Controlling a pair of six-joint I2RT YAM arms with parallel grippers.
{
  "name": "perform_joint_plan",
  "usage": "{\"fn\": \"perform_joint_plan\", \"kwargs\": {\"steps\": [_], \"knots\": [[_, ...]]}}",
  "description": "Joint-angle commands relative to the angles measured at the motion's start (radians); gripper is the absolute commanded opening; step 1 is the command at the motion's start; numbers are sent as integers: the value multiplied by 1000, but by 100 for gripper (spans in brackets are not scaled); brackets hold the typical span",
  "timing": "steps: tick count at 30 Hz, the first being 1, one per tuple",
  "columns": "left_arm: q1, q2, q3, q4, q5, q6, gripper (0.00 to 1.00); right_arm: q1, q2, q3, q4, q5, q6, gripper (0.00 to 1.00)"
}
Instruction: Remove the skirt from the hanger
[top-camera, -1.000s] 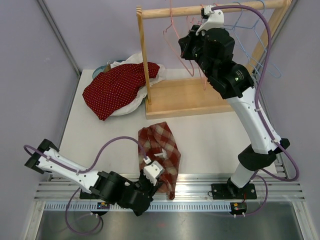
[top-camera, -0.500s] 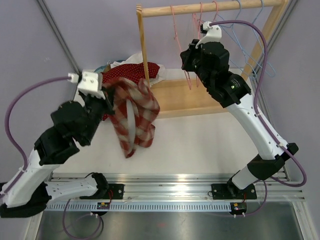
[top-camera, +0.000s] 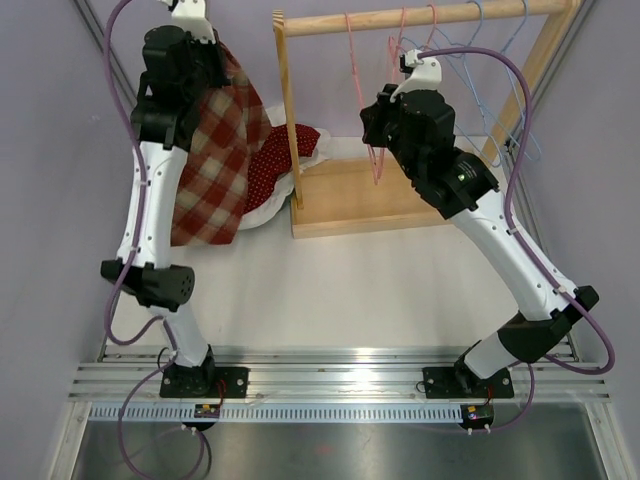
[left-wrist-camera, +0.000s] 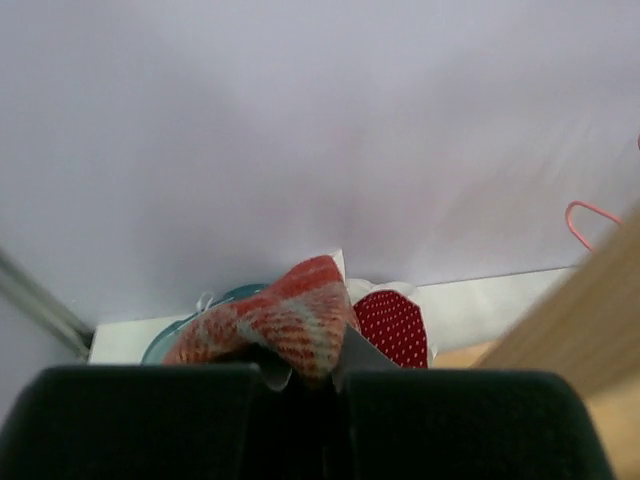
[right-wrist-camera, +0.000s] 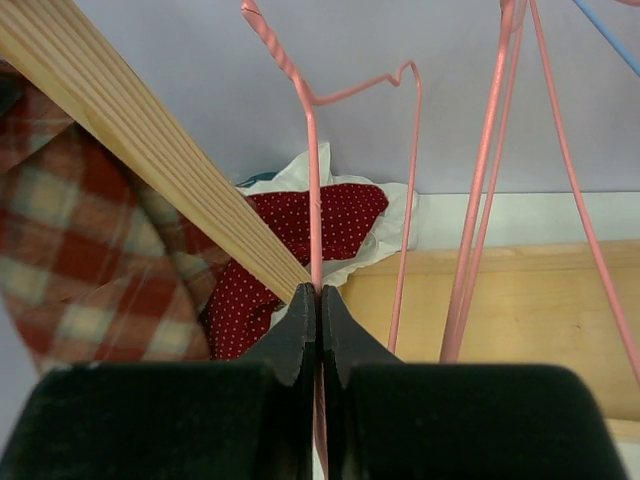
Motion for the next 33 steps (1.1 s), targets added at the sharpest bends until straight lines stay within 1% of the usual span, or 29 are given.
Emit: {"fn": "perform_joint_plan", "kwargs": {"steps": [1, 2, 4, 5, 6, 9, 10, 11, 12, 13, 14, 15, 16, 17, 18, 19, 20, 22, 23, 24, 25, 26, 27, 28, 29, 30, 31, 32, 33], "knots": [[39, 90, 166, 44, 181, -82, 0, -4, -48, -36, 7, -1, 11, 0], [65, 97, 125, 105, 208, -103, 0, -4, -55, -54, 10, -1, 12, 0], [87, 114, 46, 164, 231, -157, 0, -4, -68, -77, 24, -2, 17, 0], [95, 120, 8, 201, 221, -162, 0, -4, -72, -90, 30, -2, 20, 0], [95, 131, -80, 212, 207, -160, 0, -4, -81, -114, 33, -2, 23, 0], [98, 167, -240, 275, 152, -182, 0, -4, -89, -153, 50, -2, 34, 0], [101, 178, -317, 285, 152, -201, 3, -4, -92, -160, 53, -5, 35, 0], [105, 206, -334, 282, 164, -206, 7, -4, -95, -172, 53, -7, 43, 0], [104, 217, -357, 276, 169, -208, 32, -4, -95, -179, 55, -10, 44, 0], [105, 224, -359, 270, 161, -211, 52, -4, -98, -183, 56, -10, 44, 0], [107, 232, -351, 246, 153, -214, 77, -4, -104, -192, 56, -10, 47, 0], [107, 230, -339, 229, 140, -214, 91, -5, -106, -194, 55, -10, 47, 0], [105, 223, -309, 214, 123, -209, 99, -4, -110, -196, 53, -8, 47, 0], [105, 212, -296, 189, 97, -209, 99, -4, -115, -194, 53, -8, 49, 0], [105, 168, -290, 187, 78, -206, 99, -4, -121, -194, 53, -7, 47, 3], [105, 142, -285, 184, 63, -203, 99, -4, -124, -192, 52, -7, 46, 10], [105, 110, -266, 181, 54, -200, 99, -4, -132, -185, 53, -7, 40, 28], [104, 30, -227, 135, 54, -188, 99, -4, -141, -173, 47, -8, 29, 51], [102, 4, -200, 118, 54, -185, 99, -4, -153, -159, 46, -7, 21, 59], [101, -27, -203, 105, 55, -179, 99, -4, -163, -153, 43, -4, 17, 74], [96, -106, -215, 89, 54, -163, 99, -4, -172, -150, 43, -4, 14, 79], [93, -153, -239, 91, 57, -160, 99, -5, -192, -145, 41, -8, 6, 83], [92, -212, -337, 103, 60, -156, 99, -4, -204, -145, 41, -12, 3, 89], [87, -321, -389, 117, 67, -146, 99, -4, -216, -145, 33, -13, 3, 92], [87, -386, -450, 132, 81, -148, 99, -4, -241, -151, 30, -21, 3, 94], [85, -444, -565, 146, 86, -156, 99, -4, -256, -160, 26, -39, 4, 95], [84, -566, -634, 161, 98, -171, 99, -4, -274, -174, 30, -53, 6, 98], [82, -623, -694, 167, 122, -182, 99, -4, -320, -220, 32, -86, 11, 99], [79, -679, -827, 175, 142, -204, 99, -4, -345, -249, 44, -102, 12, 99]]}}
